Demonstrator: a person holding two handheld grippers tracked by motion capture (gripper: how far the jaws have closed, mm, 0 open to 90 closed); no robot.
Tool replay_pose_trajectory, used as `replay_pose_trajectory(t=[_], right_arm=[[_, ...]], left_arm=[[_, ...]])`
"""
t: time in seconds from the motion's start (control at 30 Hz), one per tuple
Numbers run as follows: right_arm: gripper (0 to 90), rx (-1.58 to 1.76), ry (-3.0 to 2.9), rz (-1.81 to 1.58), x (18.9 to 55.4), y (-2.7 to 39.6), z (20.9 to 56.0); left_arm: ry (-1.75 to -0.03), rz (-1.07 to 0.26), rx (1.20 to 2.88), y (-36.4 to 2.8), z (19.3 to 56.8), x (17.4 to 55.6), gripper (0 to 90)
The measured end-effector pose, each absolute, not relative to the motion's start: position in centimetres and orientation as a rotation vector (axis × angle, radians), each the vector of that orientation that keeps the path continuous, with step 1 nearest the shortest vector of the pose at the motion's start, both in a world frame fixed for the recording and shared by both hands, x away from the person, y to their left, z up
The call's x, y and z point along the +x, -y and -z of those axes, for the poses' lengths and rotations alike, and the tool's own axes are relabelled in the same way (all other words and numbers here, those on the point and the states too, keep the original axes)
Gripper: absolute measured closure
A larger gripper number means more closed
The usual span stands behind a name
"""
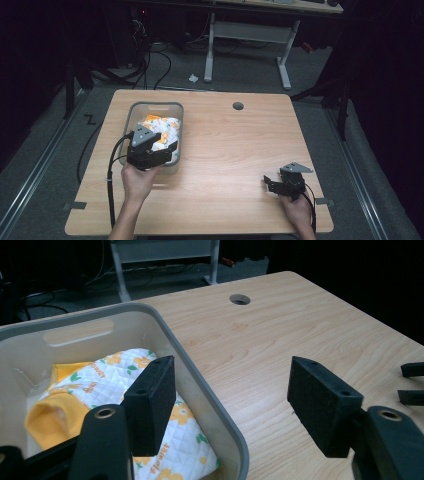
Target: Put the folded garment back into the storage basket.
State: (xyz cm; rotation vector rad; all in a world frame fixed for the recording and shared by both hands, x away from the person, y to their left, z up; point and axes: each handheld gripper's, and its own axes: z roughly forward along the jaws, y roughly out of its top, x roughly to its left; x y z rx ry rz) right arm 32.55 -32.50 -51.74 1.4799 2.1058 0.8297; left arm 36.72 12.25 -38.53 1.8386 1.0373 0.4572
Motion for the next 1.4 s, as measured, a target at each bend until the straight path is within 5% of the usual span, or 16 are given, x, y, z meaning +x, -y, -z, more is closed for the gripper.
replay_pose_trajectory(t=[1.4], right_arm=[[25.8, 1.48, -2.106, -0.829, 32.5, 32.5, 51.7]], left_arm=[[-0.912, -0.357, 1.885, -7.3, 40.3, 34.2, 35.2]])
